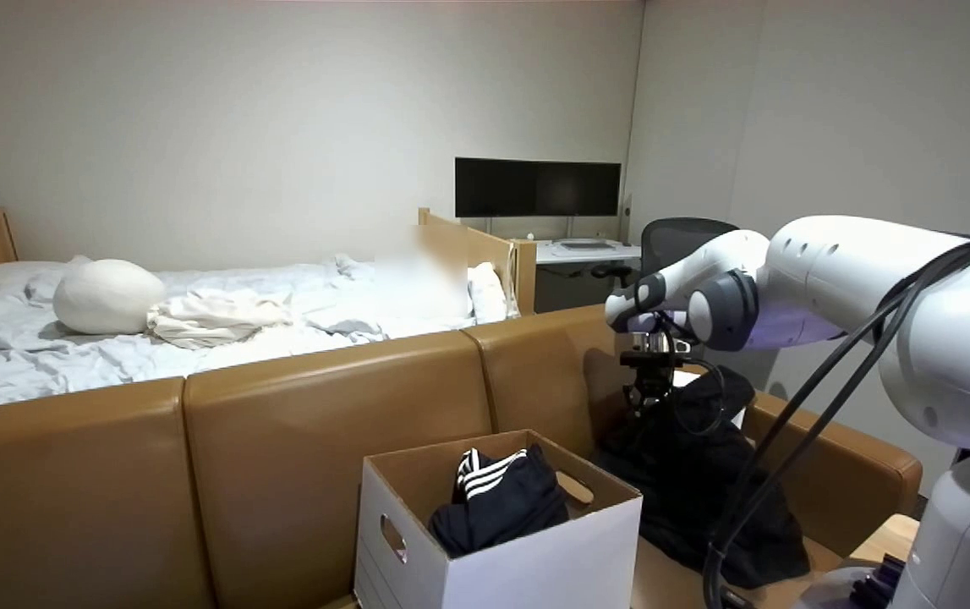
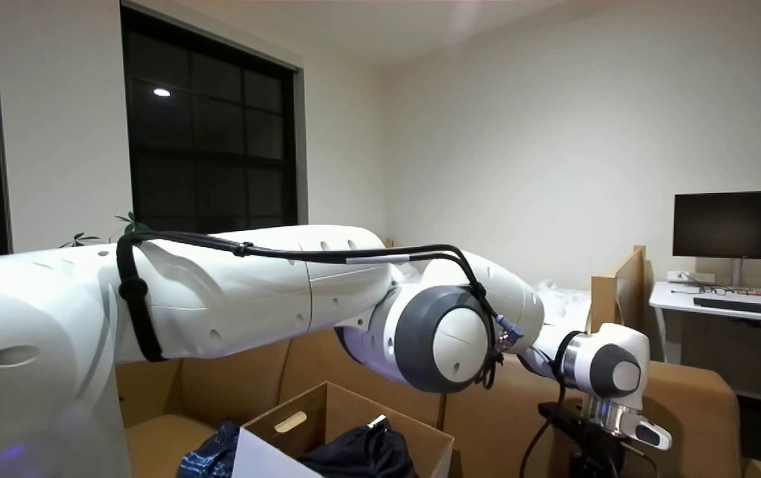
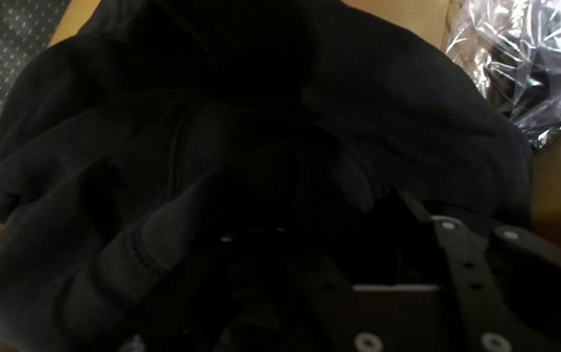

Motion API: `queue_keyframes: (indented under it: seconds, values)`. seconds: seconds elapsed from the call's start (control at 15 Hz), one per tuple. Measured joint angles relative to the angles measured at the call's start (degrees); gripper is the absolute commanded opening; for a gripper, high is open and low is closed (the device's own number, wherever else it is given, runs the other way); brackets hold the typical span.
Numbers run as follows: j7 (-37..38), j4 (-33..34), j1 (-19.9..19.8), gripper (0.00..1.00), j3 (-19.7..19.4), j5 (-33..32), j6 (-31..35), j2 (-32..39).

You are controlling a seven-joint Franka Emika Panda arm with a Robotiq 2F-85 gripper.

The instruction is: Put the black jersey in the box

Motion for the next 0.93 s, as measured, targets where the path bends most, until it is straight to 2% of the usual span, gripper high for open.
queue_keyframes:
  seconds: [0.2, 0.6, 0.93]
  values:
    - [1.09, -0.33, 0.01, 0.02, 1.12, 0.98, -0.38, 0.07]
    - [1.1, 0.38, -0.87, 0.04, 4.02, 5.79, -4.47, 0.02]
    - [0.52, 5.39, -2.16, 0.04, 4.19, 6.29, -10.63, -0.13]
